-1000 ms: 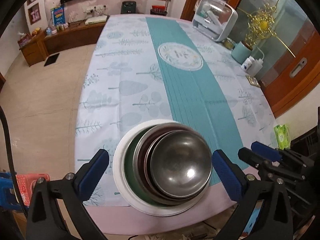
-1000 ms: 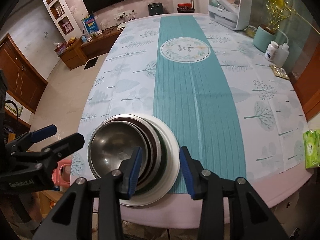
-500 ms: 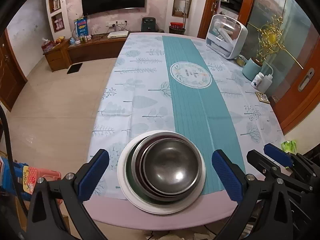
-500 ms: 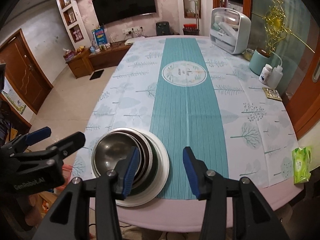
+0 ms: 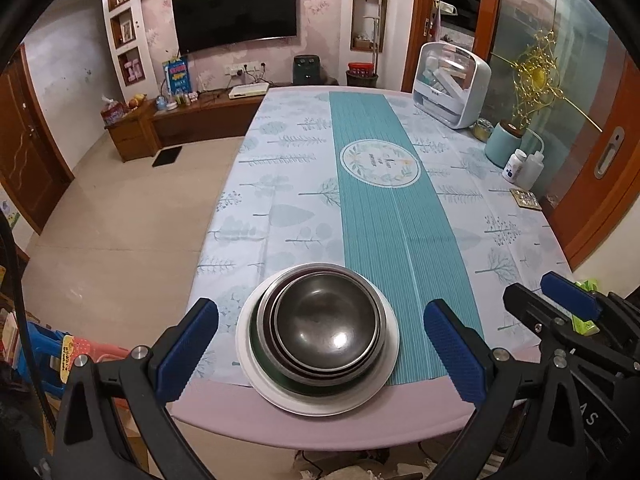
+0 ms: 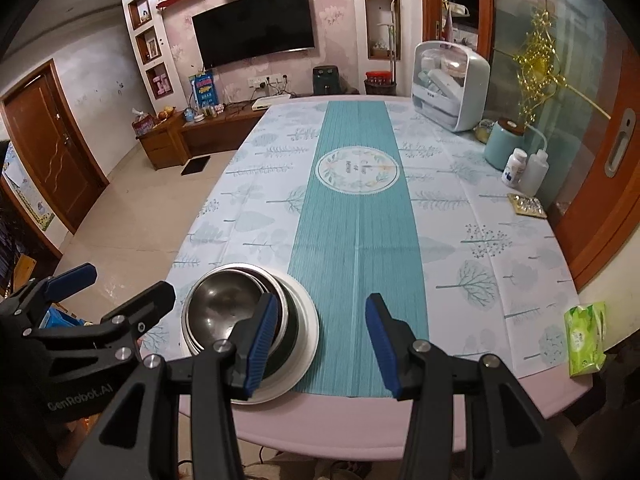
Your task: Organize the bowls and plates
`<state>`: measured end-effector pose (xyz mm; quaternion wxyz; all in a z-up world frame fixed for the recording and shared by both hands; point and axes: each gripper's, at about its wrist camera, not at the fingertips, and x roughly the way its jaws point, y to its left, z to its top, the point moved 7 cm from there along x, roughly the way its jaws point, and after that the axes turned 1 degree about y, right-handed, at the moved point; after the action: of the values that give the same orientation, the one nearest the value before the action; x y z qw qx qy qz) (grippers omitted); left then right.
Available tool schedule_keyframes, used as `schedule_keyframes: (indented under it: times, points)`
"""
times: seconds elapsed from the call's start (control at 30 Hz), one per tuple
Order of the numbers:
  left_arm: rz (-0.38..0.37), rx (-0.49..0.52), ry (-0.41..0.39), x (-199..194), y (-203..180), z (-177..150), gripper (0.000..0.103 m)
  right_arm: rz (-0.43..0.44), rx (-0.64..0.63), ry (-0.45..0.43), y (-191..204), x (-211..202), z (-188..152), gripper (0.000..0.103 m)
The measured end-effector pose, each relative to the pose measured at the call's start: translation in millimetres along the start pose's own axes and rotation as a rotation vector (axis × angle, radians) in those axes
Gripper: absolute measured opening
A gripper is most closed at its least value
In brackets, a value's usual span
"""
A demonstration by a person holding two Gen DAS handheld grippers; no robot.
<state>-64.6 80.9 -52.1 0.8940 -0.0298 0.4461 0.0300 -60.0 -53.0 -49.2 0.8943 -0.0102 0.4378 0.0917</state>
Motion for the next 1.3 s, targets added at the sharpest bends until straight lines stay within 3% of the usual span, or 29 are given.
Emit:
schedule_keyframes:
  times: [0.4, 1.3]
  points:
    - [0.018, 0.023, -0.046, -18, -8, 1, 0.102, -0.013, 0.000, -0.047, -8, -17, 2, 0.047]
    - [0.003, 0.031, -0.044, -11, -14, 12, 0.102, -0.022, 0.011, -0.047, -15, -16, 5, 0.047]
